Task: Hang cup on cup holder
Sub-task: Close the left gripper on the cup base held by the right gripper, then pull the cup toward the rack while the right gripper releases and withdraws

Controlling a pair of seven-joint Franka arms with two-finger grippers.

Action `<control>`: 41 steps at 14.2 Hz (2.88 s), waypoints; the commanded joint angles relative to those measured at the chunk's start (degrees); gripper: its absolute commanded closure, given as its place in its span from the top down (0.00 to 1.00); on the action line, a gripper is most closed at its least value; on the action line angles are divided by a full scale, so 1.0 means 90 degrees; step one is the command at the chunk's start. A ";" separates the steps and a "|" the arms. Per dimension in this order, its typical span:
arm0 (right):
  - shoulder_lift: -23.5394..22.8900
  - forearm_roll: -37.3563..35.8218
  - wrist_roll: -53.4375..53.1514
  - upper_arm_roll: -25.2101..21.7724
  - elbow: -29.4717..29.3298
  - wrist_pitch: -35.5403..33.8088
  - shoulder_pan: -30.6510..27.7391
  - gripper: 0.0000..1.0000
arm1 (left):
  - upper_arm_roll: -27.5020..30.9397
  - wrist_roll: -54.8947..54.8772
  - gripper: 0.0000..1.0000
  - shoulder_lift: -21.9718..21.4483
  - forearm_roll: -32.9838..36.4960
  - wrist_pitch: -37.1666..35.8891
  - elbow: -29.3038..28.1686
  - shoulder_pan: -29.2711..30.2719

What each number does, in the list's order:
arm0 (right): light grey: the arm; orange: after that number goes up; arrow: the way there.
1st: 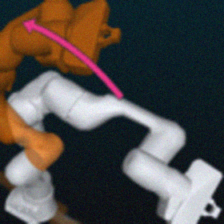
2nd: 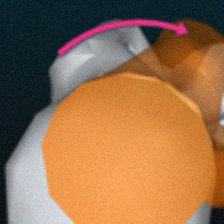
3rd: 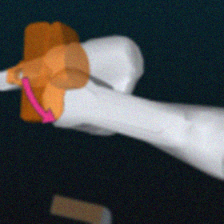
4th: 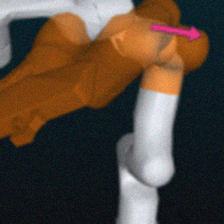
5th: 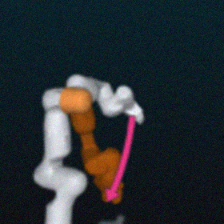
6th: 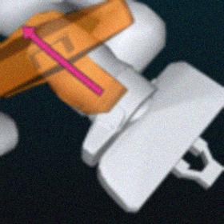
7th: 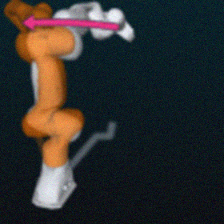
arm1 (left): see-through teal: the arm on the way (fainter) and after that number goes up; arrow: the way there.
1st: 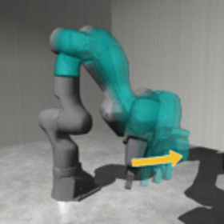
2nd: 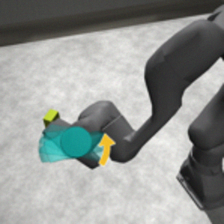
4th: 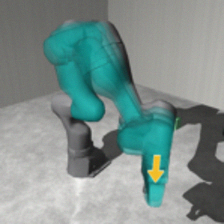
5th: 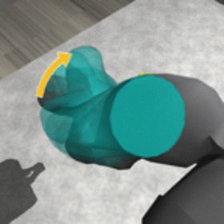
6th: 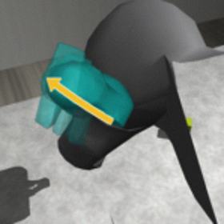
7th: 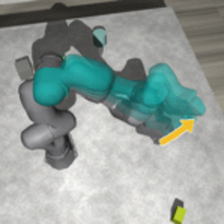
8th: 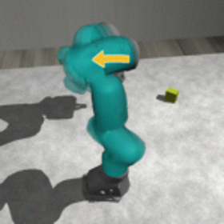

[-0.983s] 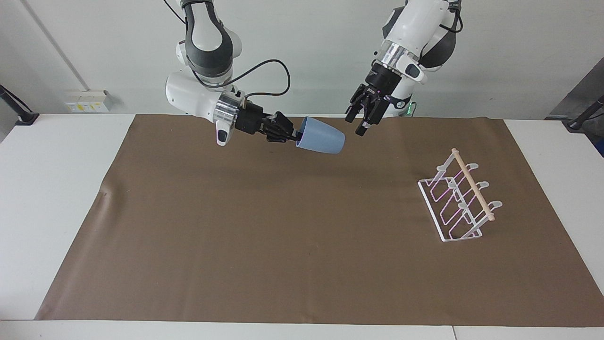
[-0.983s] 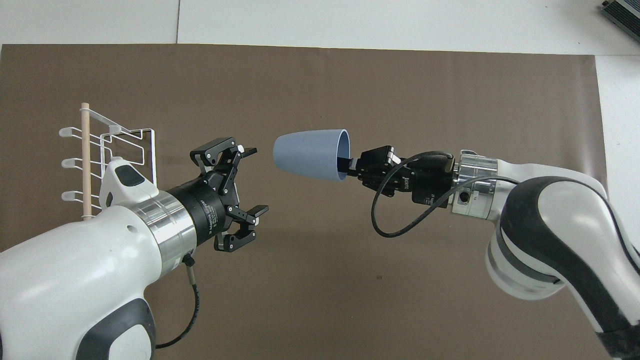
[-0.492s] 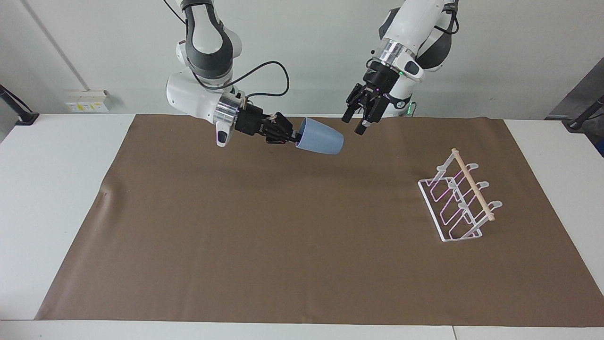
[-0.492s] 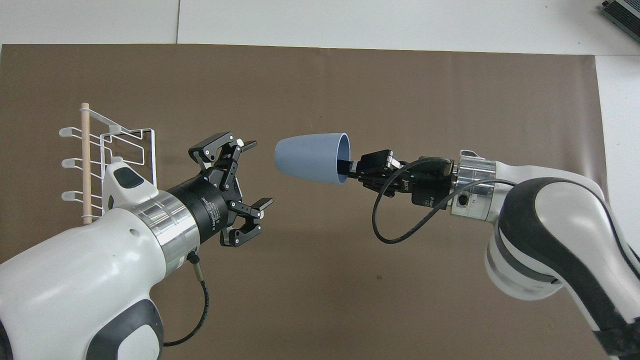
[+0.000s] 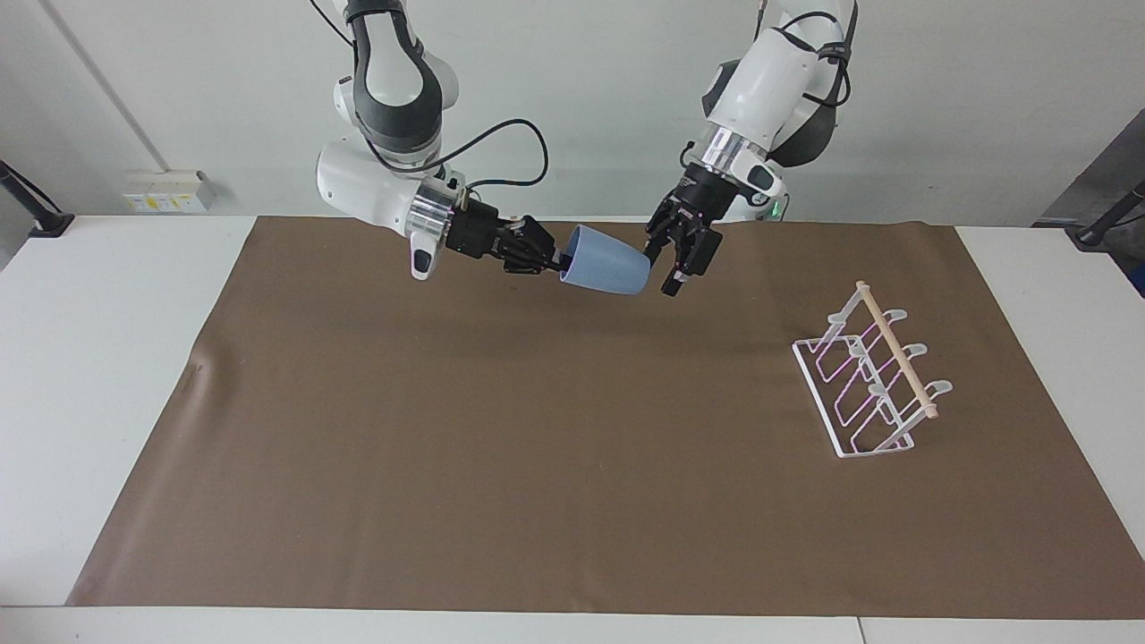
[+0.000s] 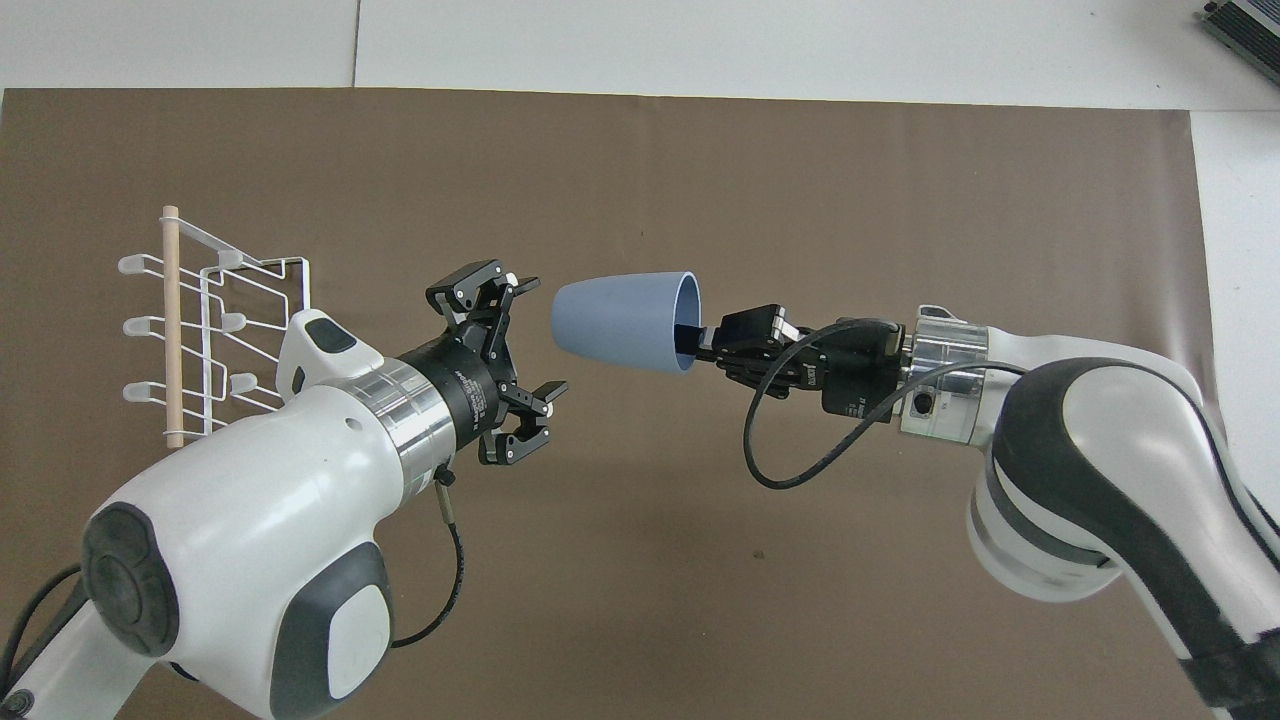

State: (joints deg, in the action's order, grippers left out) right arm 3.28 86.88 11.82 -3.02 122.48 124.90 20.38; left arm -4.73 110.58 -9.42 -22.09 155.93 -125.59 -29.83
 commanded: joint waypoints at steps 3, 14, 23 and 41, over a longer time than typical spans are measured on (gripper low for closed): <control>0.0143 0.0122 0.0259 0.0023 0.0170 0.0058 0.0049 0.00 | 0.0047 0.0408 1.00 0.0177 -0.0045 0.0174 0.0359 -0.0171; 0.0143 0.0122 0.0250 0.0013 0.0199 0.0136 0.0089 0.00 | 0.0047 0.0360 1.00 0.0636 -0.0045 0.0740 0.0458 -0.0328; 0.0143 0.0122 0.0211 0.0013 0.0199 0.0145 0.0089 0.00 | 0.0047 0.0282 0.32 0.0627 -0.0035 0.0653 0.0448 -0.0483; 0.0114 -0.2743 -0.0277 -0.0036 -0.0142 0.0136 -0.0447 1.00 | 0.0125 -0.3361 0.00 0.0548 0.2408 -0.1623 0.1015 0.1311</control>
State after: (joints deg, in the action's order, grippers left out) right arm 3.70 69.01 11.39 -3.62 122.43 126.01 18.07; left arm -3.12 81.54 -4.20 -9.23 143.35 -117.28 -20.62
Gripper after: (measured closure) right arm 0.000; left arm 0.374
